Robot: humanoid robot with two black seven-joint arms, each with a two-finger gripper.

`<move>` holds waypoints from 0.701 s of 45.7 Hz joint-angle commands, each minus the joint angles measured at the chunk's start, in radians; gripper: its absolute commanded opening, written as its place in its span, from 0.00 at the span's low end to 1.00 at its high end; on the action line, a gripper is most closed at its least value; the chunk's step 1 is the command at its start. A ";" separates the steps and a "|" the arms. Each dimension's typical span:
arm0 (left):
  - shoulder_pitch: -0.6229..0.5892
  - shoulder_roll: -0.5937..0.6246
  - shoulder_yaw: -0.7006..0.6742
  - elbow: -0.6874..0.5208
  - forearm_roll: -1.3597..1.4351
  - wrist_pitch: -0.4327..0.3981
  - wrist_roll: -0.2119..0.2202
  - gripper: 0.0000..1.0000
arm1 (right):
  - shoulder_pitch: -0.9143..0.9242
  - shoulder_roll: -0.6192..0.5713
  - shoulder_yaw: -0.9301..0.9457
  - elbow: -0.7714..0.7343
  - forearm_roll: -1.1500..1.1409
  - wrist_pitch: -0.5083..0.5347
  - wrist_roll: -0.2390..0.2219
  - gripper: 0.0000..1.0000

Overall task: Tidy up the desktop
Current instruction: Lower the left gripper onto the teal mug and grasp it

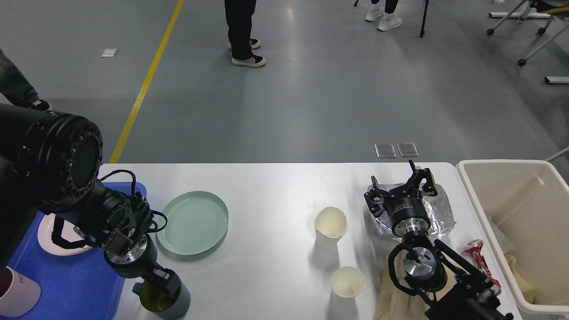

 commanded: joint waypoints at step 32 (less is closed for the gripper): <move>0.042 -0.009 -0.012 0.005 0.082 0.050 0.011 0.19 | 0.000 0.000 0.000 0.000 0.000 0.000 0.000 1.00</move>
